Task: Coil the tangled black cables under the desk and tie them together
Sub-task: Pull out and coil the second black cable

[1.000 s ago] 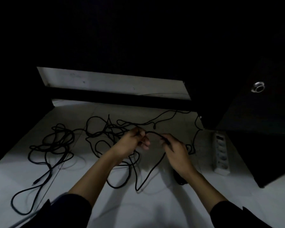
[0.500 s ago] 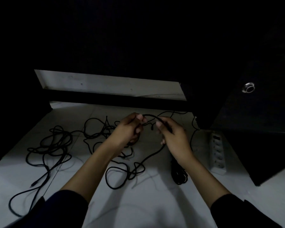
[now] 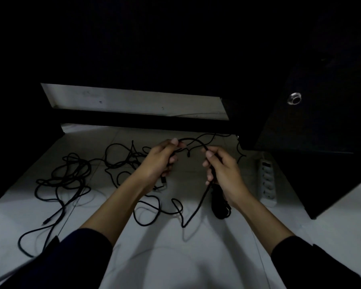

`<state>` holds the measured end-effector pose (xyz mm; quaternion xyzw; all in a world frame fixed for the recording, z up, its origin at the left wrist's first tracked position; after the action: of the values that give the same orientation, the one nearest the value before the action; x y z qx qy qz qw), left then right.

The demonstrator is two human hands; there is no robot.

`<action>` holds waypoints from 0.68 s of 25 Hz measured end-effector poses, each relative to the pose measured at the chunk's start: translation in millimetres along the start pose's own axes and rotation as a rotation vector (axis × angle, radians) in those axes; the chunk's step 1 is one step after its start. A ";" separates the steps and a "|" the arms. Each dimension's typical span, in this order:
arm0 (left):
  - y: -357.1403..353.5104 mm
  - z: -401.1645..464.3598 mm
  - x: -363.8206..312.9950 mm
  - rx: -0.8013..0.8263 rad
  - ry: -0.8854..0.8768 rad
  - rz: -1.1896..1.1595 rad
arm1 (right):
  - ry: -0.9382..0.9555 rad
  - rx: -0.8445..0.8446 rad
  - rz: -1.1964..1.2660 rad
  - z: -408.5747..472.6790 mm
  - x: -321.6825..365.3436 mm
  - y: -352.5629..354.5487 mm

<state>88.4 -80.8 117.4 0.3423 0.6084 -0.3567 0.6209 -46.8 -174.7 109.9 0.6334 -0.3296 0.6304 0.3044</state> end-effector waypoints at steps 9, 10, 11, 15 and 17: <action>-43.4 -28.4 -3.5 0.039 -0.011 -0.037 | 0.022 -0.110 -0.003 -33.7 14.6 22.1; -49.5 -31.7 -4.1 0.056 -0.022 -0.033 | 0.028 -0.118 0.002 -37.2 16.8 24.4; -55.0 -34.5 -5.6 0.070 -0.032 -0.051 | 0.029 -0.123 0.015 -40.7 18.3 27.0; -69.3 -44.9 -17.0 0.085 -0.018 -0.248 | -0.041 -0.109 0.100 -56.2 13.8 34.8; -72.6 -48.2 -25.1 0.098 -0.018 -0.303 | -0.088 -0.070 0.082 -62.9 4.7 36.4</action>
<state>1.2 -75.9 141.9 0.2730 0.6292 -0.4786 0.5481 -113.7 -146.2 114.8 0.6355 -0.3904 0.6019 0.2854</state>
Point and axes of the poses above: each hand's wrist, its own z-axis towards the middle knuckle, its own y-axis out of the back of the hand, x = y × z, the point moved 9 cm from there along z, towards the middle knuckle, and after that the axes turned 6 degrees about -y, right-handed, at the moved point
